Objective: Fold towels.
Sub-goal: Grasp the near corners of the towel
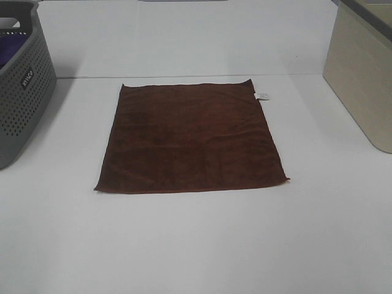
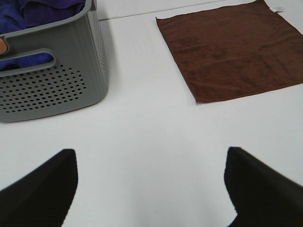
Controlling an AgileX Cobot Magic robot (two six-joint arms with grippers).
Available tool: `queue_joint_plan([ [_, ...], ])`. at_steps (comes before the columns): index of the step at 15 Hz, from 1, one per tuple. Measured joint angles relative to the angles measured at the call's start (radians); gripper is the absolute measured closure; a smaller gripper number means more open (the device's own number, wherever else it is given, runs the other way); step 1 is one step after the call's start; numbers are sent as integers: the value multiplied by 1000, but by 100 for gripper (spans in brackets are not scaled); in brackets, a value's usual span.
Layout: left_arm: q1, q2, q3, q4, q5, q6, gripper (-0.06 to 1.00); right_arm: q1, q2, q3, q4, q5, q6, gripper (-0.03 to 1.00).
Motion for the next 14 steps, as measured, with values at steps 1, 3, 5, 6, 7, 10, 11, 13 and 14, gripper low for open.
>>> queue_joint_plan([
  [1,0,0,0,0,0,0,14,0,0,0,0,0,0,21],
  [3,0,0,0,0,0,0,14,0,0,0,0,0,0,21],
  [5,0,0,0,0,0,0,14,0,0,0,0,0,0,21],
  [6,0,0,0,0,0,0,14,0,0,0,0,0,0,21],
  [7,0,0,0,0,0,0,14,0,0,0,0,0,0,21],
  [10,0,0,0,0,0,0,14,0,0,0,0,0,0,21],
  [11,0,0,0,0,0,0,14,0,0,0,0,0,0,21],
  [13,0,0,0,0,0,0,14,0,0,0,0,0,0,21],
  [14,0,0,0,0,0,0,14,0,0,0,0,0,0,21],
])
